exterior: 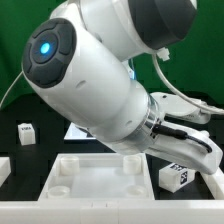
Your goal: Assemble one leg
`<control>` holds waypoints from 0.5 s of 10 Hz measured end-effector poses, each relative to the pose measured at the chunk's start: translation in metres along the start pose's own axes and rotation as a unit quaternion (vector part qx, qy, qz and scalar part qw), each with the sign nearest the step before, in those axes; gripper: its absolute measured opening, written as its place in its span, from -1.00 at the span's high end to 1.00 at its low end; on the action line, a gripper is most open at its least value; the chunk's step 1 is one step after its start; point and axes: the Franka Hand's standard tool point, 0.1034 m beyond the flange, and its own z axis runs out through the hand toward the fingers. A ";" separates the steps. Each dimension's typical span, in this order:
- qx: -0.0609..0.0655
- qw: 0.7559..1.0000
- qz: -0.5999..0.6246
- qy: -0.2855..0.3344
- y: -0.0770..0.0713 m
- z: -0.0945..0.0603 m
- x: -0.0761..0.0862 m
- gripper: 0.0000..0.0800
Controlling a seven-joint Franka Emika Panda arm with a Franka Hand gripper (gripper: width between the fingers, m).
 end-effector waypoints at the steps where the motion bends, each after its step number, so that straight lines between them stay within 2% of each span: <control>1: 0.000 1.000 -0.008 0.003 -0.002 0.001 0.000 -0.62; 2: 0.001 1.000 -0.022 0.010 -0.010 0.004 -0.002 -0.62; 3: -0.002 1.000 -0.023 0.009 -0.017 0.011 -0.006 -0.62; 5: -0.010 1.000 -0.025 0.004 -0.019 0.025 -0.004 -0.62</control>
Offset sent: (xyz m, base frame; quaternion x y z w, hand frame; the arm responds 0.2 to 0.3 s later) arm 0.0087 0.0302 -0.0114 -0.0104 0.0133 -0.0036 0.9999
